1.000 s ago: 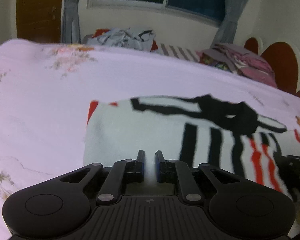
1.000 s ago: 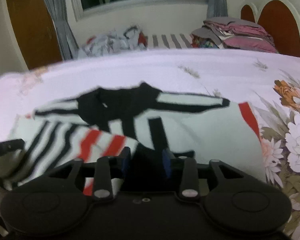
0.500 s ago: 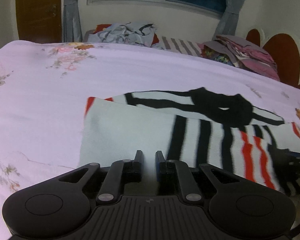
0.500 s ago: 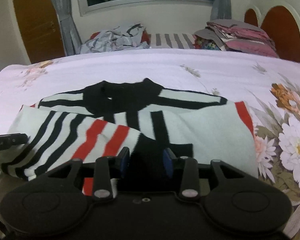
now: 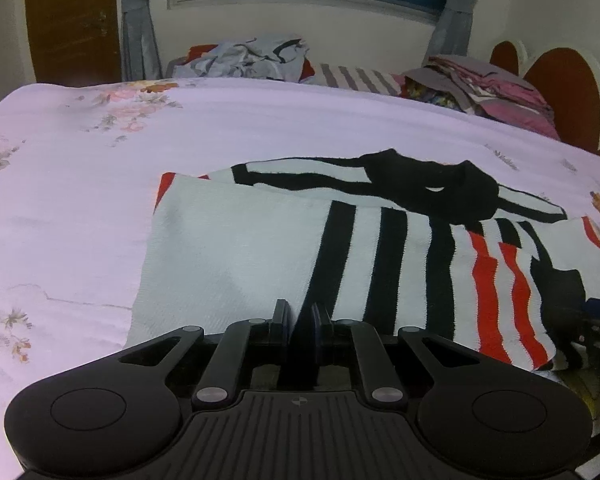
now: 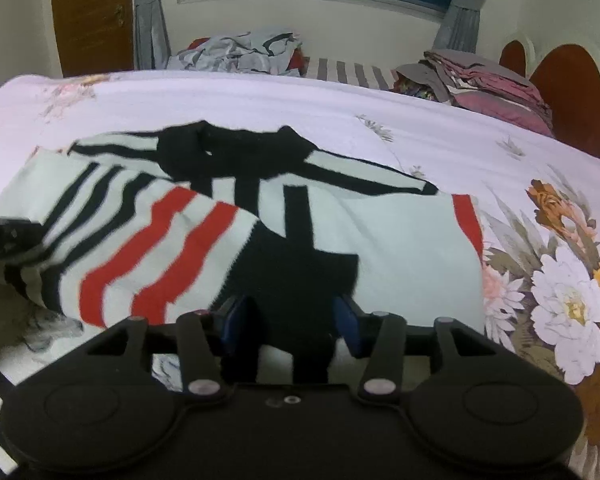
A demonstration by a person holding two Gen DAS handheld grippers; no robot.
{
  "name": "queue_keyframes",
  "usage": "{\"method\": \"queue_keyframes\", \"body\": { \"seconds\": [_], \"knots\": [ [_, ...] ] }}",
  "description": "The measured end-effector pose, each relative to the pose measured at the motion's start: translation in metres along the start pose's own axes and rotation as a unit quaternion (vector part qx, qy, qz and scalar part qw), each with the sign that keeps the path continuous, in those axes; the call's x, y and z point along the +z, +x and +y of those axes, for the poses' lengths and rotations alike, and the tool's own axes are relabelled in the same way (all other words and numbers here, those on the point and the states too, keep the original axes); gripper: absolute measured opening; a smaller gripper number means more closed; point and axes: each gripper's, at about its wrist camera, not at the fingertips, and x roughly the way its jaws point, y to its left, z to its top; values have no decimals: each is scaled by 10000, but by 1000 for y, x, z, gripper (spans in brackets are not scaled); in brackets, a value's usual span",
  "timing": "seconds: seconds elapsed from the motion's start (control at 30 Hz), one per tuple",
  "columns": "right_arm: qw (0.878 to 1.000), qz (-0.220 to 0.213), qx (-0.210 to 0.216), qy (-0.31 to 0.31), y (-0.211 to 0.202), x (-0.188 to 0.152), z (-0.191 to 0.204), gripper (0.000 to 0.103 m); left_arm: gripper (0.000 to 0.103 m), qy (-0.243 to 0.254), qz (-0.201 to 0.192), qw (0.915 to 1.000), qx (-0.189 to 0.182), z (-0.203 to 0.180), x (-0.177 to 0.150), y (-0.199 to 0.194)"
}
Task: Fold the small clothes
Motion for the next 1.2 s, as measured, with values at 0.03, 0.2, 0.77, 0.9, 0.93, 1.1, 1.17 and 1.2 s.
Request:
{"method": "queue_keyframes", "body": {
  "seconds": [0.03,0.2,0.77,0.9,0.93,1.1,1.17,1.2],
  "knots": [
    [9999,21,61,91,0,0,-4,54,11,34,8,10000,30,-1,0,-1],
    [9997,40,195,170,-10,2,-11,44,12,61,26,9998,186,-5,0,-4],
    [9919,-11,1243,-257,-44,-26,20,31,12,154,239,9988,-405,-50,-52,-54],
    [9915,108,1211,-452,-41,-42,26,30,12,245,247,9989,-304,-37,-71,-53],
    [9921,85,1097,-599,-42,-46,25,30,12,264,254,9989,-285,-33,-74,-55],
    [9960,132,836,-282,-48,-54,2,31,12,143,335,9992,-160,-14,-82,-67],
    [9966,132,765,-259,-54,-55,3,33,12,107,385,9991,-144,-12,-85,-70],
    [9962,100,846,-183,-60,-57,3,35,12,92,423,9990,-127,-12,-85,-72]
  ]
}}
